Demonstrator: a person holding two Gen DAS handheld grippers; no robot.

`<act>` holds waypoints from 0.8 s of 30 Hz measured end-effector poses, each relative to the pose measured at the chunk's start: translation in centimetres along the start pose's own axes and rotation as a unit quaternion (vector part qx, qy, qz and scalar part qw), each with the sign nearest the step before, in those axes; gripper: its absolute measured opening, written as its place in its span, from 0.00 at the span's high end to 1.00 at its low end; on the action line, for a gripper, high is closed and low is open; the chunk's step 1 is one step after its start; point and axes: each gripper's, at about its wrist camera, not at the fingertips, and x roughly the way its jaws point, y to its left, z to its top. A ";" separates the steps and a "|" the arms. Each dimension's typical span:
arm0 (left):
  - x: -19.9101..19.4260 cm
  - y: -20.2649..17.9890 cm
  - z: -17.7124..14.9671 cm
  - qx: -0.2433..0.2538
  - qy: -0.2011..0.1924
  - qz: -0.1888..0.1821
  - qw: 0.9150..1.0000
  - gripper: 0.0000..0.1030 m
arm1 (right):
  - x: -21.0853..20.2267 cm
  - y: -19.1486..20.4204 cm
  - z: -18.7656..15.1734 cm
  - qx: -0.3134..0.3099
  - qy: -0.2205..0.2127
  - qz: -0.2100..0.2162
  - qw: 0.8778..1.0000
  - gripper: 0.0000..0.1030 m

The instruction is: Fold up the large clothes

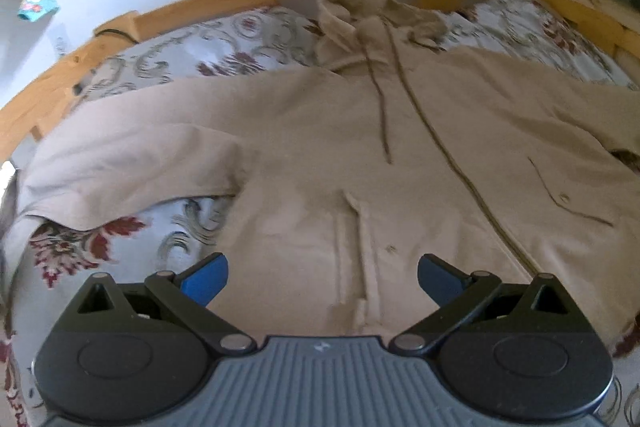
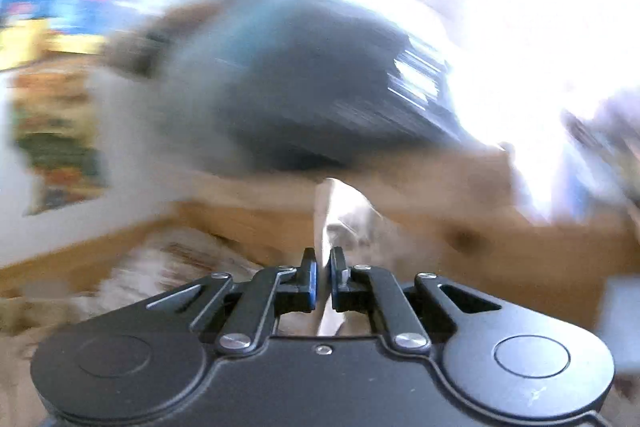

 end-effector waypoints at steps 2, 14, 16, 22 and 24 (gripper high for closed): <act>-0.3 0.8 0.4 -0.012 -0.011 0.011 1.000 0.01 | -0.8 4.6 1.0 -0.032 -0.025 0.081 0.996 0.94; -0.7 8.9 1.6 -0.119 -0.071 0.106 0.985 0.01 | -5.4 29.9 -9.4 -0.190 0.058 0.474 0.858 0.92; 0.4 9.6 1.7 -0.118 -0.068 0.106 0.985 0.01 | -5.7 31.4 -12.2 -0.202 0.106 0.501 0.835 0.79; 5.4 8.6 3.9 -0.116 -0.071 0.054 0.989 0.01 | -3.6 26.7 -15.0 -0.175 0.183 0.553 0.794 0.23; 7.1 7.1 4.7 -0.104 -0.083 0.028 0.991 0.01 | -1.9 25.5 -14.3 -0.182 0.183 0.539 0.802 0.11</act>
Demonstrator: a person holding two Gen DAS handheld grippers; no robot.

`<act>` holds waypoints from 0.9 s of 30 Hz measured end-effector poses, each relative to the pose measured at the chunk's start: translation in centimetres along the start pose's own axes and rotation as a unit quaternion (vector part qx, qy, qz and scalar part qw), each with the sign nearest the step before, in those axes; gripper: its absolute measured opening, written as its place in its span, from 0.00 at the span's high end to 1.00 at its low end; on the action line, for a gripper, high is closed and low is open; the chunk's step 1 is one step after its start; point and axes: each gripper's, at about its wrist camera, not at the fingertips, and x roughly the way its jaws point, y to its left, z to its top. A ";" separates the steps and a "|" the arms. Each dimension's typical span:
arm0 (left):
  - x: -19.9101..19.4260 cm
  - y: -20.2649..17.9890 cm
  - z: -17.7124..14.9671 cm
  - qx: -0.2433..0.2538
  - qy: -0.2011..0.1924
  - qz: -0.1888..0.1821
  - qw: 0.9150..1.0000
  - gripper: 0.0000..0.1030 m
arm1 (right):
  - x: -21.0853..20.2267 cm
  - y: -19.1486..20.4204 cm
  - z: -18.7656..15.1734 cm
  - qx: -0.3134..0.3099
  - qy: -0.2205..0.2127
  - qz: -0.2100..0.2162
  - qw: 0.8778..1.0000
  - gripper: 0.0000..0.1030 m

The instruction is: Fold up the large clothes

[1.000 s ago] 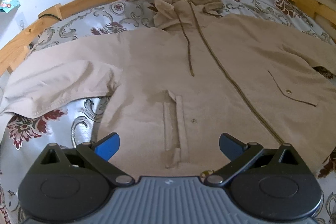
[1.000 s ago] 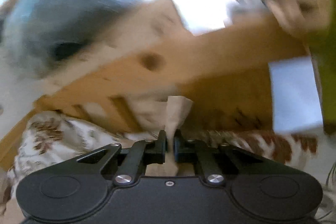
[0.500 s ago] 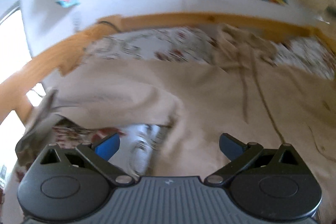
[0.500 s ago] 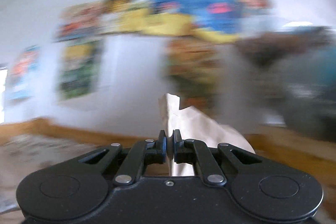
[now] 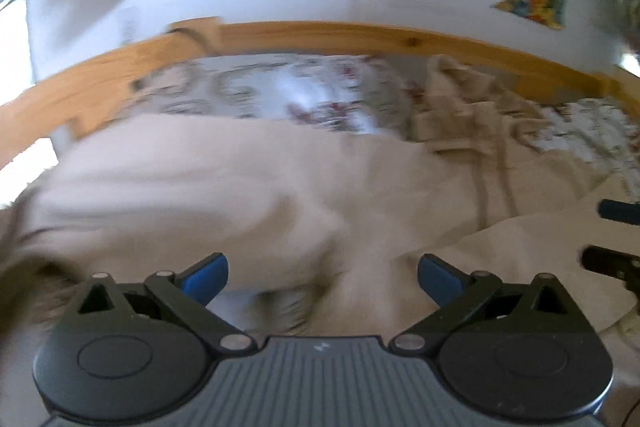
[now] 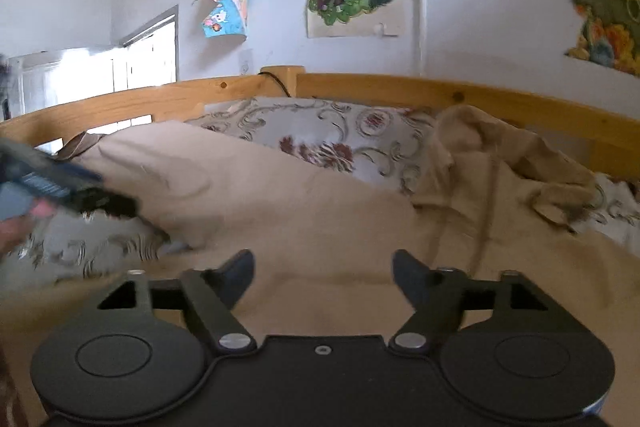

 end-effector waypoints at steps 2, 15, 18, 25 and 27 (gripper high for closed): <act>2.0 -2.2 0.0 0.016 -0.001 -0.020 1.000 0.01 | -2.0 -2.9 -1.0 0.004 -0.002 -0.045 0.999 0.05; 9.2 -9.9 -4.5 0.073 0.026 -0.054 0.996 0.01 | -5.1 -22.3 -7.4 0.355 0.036 -0.224 0.907 0.91; 9.7 -10.5 -4.5 0.073 0.030 -0.057 0.995 0.01 | -5.3 -22.4 -5.9 0.327 0.017 -0.245 0.913 1.00; 11.8 -11.5 -5.1 0.079 0.056 -0.008 0.995 0.00 | -9.6 -19.3 -5.0 0.213 0.058 -0.284 0.933 0.63; 11.8 -11.1 -5.1 0.070 0.057 -0.014 0.996 0.00 | -11.4 -15.8 -6.3 0.152 0.076 -0.301 0.938 0.54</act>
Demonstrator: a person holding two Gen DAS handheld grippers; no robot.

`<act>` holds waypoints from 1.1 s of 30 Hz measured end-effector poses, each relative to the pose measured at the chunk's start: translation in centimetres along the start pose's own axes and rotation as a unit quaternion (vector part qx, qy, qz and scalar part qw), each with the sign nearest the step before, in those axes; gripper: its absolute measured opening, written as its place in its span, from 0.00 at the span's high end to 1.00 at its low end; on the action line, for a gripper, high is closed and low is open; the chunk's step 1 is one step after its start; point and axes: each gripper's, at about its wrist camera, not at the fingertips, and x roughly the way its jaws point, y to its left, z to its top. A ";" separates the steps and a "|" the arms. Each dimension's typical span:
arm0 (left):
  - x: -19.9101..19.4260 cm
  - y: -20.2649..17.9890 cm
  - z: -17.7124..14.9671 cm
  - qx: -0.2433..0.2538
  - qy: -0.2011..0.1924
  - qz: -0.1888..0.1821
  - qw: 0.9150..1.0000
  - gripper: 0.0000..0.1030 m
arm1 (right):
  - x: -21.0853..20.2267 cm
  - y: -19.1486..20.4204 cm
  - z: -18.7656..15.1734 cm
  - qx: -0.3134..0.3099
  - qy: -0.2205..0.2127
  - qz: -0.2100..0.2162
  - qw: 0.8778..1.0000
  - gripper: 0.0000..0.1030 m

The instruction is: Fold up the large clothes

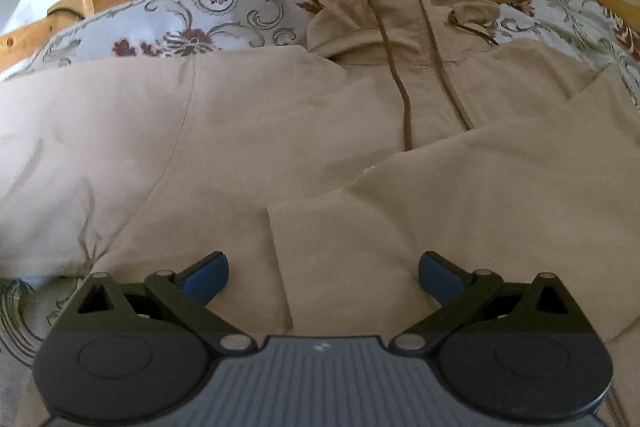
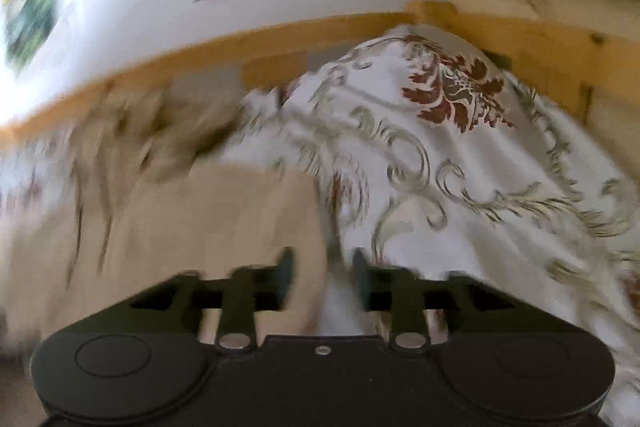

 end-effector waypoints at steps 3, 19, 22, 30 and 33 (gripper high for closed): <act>0.1 0.1 -0.1 -0.003 0.000 0.001 1.000 0.00 | -2.9 1.8 -3.6 -0.041 0.004 -0.031 0.999 0.35; -0.1 -1.0 -0.1 0.012 -0.001 0.022 1.000 0.00 | 2.9 7.6 -6.5 -0.249 -0.079 -0.104 0.960 0.87; -0.1 -1.8 0.0 0.010 -0.003 0.020 1.000 0.00 | 2.0 7.2 -6.3 -0.229 -0.096 -0.117 0.962 0.95; 0.0 -4.5 -0.2 0.040 -0.009 0.080 0.996 0.00 | 4.2 4.7 -6.9 -0.168 -0.002 -0.137 0.976 0.83; -0.1 -3.8 -0.1 0.027 -0.003 0.078 0.997 0.00 | 3.6 4.0 -6.5 -0.152 -0.008 -0.146 0.977 0.61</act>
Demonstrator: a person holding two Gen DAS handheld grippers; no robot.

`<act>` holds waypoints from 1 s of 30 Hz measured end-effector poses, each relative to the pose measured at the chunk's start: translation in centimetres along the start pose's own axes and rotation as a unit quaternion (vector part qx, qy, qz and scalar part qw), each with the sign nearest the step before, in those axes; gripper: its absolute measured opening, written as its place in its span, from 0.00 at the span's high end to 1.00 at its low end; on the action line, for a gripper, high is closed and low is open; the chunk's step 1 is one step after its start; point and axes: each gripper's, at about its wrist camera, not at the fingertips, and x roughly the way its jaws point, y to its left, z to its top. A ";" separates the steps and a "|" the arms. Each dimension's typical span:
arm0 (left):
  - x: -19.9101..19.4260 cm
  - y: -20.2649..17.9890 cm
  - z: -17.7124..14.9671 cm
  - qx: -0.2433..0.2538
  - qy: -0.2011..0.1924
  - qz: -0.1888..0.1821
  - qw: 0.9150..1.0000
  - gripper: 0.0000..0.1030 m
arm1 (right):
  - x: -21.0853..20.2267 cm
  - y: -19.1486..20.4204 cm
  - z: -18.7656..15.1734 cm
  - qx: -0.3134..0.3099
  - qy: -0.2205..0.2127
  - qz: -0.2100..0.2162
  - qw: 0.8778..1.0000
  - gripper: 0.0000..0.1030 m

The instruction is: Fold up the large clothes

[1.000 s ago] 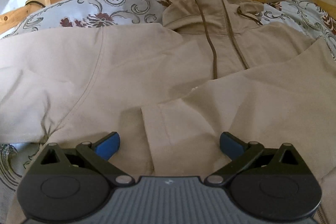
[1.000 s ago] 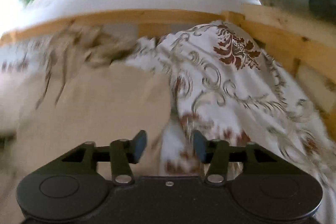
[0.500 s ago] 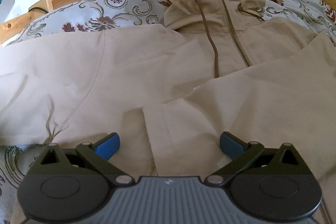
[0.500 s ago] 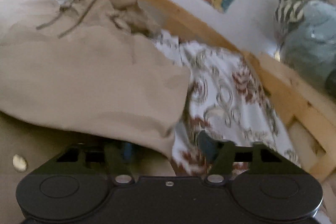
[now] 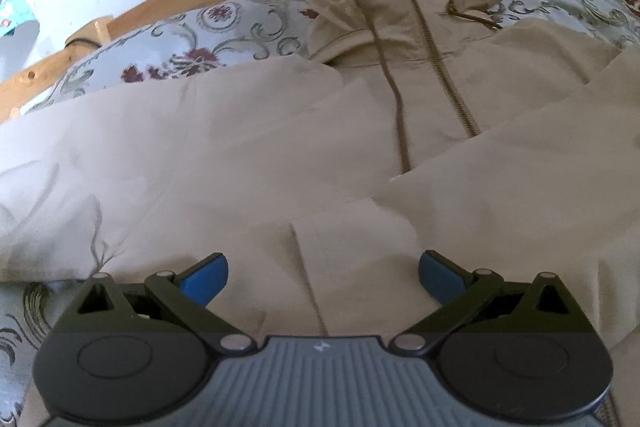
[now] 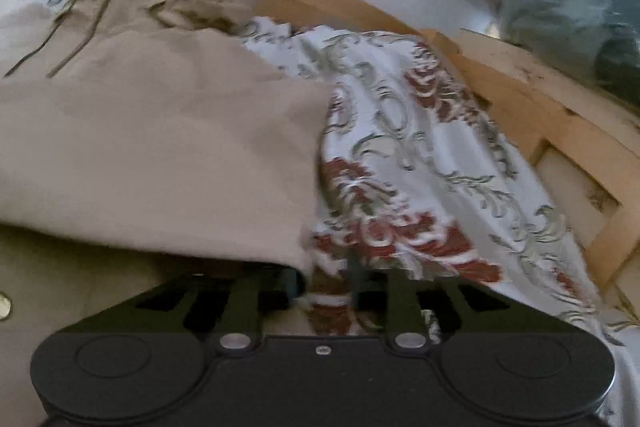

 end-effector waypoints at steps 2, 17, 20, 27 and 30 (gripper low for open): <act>-0.1 0.6 0.0 -0.008 0.005 -0.004 1.000 0.00 | -0.5 -0.7 -0.1 0.010 0.009 0.012 1.000 0.57; -0.7 3.1 -0.4 -0.044 0.030 -0.033 0.998 0.01 | -2.1 -1.3 0.1 0.021 -0.059 -0.014 0.998 0.23; -1.4 4.0 -0.3 -0.054 0.038 -0.037 0.997 0.01 | -0.6 0.2 -0.5 -0.011 -0.029 -0.013 0.999 0.25; -7.2 8.0 -1.7 -0.075 0.016 -0.022 0.997 0.01 | -1.3 0.4 -1.2 -0.017 -0.053 -0.020 0.998 0.24; -10.6 11.2 -2.3 -0.087 0.001 0.013 0.996 0.01 | -3.7 0.2 -1.1 -0.014 -0.106 -0.018 0.994 0.16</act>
